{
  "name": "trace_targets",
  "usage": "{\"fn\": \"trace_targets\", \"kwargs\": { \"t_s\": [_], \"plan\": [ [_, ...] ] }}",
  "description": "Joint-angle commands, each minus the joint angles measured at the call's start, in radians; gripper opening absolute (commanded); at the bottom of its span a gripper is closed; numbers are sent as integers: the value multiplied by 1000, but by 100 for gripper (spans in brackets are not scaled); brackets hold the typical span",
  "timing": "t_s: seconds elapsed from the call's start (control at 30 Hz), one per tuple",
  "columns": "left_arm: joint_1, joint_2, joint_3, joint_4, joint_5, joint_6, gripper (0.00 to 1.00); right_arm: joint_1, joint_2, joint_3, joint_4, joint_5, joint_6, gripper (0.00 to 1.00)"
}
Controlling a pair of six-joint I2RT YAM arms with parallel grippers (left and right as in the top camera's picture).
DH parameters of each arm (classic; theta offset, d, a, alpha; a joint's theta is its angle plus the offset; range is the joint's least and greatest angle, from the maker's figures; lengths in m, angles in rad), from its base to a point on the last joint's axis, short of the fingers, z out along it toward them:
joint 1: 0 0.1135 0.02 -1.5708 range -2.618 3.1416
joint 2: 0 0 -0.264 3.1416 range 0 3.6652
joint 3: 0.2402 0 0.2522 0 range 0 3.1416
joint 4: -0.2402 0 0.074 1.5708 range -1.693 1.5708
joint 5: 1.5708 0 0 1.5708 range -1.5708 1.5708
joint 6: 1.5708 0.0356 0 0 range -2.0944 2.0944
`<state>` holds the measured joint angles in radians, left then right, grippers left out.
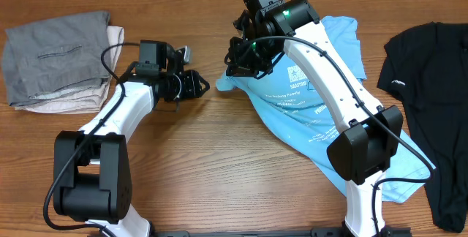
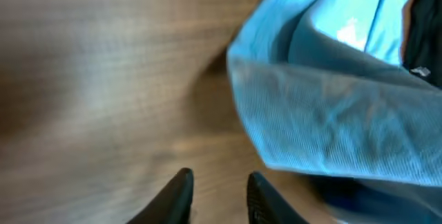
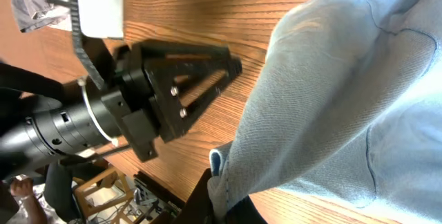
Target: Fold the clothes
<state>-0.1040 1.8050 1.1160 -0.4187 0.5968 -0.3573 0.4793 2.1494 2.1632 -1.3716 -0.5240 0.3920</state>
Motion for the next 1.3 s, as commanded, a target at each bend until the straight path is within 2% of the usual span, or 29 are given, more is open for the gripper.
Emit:
{"fn": "trace_targets", "kwargs": {
  "t_s": [0.0,0.07,0.1,0.2,0.3,0.4,0.53,0.77,0.87,1.0,1.27],
  "plan": [
    [1,8,-5,-22,157,-201,31,2,-27,-3,5,-16,1,5],
    [8,8,-5,-23,224,-244,43,2,-27,-3,5,-16,1,5],
    [16,8,-5,-22,244,-266,46,2,-27,-3,5,-16,1,5],
    [31,8,-11,-20,243,-346,52,2,-27,-3,5,-16,1,5],
    [32,8,-34,7,239,-437,67,2,-27,-3,5,-8,1,5],
    [30,8,-80,94,231,-518,76,2,-27,-3,5,-8,1,5],
    [32,8,-161,261,230,-687,80,2,-27,-3,5,-8,1,5],
    [-6,8,-336,637,179,-1041,79,2,-27,-3,6,-8,1,5],
    [-34,8,-371,774,178,-1134,78,2,-27,-3,8,-8,1,5],
    [-78,8,-373,886,141,-1213,80,2,-27,-3,10,-8,1,5],
    [-132,8,-374,890,66,-1248,82,3,-27,-3,8,-8,1,5]
  ]
}}
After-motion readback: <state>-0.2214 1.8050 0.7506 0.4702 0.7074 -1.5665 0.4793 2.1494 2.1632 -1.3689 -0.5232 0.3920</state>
